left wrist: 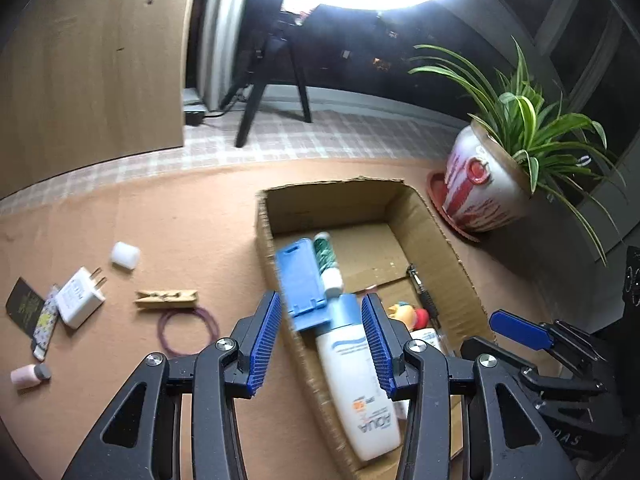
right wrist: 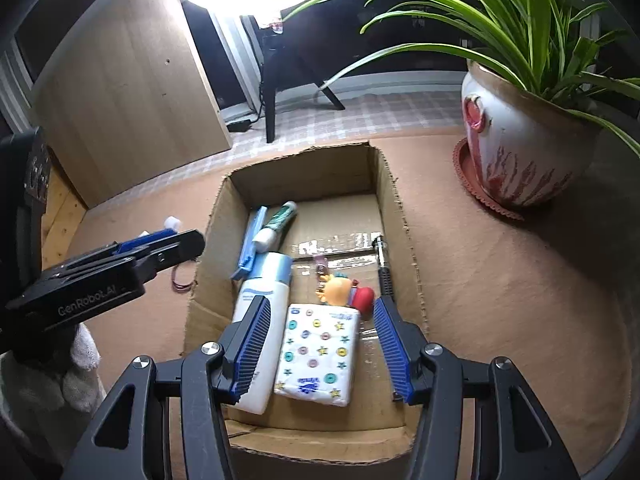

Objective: Organize objects
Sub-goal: 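Carry the pen and green marker into the box and release both, then move both tools back toward the clothespin and purple cable, then grasp the wooden clothespin with the left tool while the right tool grasps the purple cable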

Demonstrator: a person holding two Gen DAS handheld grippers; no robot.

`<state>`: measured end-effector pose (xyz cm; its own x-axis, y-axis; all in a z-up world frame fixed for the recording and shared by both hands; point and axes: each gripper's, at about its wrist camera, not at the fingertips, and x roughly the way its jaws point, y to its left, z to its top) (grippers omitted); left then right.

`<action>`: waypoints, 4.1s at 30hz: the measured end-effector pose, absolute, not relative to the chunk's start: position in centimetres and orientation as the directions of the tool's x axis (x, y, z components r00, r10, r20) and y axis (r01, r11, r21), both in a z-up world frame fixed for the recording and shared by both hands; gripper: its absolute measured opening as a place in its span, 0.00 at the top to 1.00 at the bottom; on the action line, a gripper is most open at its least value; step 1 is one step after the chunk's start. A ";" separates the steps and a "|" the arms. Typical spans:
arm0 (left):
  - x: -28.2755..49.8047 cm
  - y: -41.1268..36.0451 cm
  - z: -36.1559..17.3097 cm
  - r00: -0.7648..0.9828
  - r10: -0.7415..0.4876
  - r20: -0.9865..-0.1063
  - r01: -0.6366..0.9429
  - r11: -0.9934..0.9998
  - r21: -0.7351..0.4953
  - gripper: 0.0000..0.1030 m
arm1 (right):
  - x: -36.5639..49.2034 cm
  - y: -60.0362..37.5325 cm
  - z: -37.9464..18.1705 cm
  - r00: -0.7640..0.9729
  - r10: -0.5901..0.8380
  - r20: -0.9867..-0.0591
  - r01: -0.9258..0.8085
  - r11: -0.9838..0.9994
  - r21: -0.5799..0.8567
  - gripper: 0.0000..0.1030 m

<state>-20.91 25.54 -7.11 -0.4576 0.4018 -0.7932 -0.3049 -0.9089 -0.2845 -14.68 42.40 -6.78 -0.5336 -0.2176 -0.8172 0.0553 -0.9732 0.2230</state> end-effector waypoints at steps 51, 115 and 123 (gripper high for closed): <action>-8.1 -3.7 -11.9 -0.457 0.260 -0.851 0.068 -0.943 -0.325 0.56 | -29.4 20.5 -15.7 -0.101 -0.251 -0.963 0.268 -0.939 0.217 0.66; -12.9 9.0 -15.8 -0.354 0.197 -0.914 -0.200 -0.971 -0.131 0.61 | -15.4 22.9 -15.5 -0.243 -0.192 -0.951 0.335 -0.937 0.104 0.83; -11.3 6.8 -15.9 -0.359 0.224 -0.906 -0.197 -0.967 -0.161 0.73 | -14.9 22.5 -15.2 -0.263 -0.182 -0.947 0.358 -0.930 0.079 0.84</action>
<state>-11.30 6.85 -15.87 -0.3586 0.2242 -0.9062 -0.1972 -0.9670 -0.1612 -14.86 22.54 -15.24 -0.2634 -0.1816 -0.9474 0.3584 -0.9302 0.0787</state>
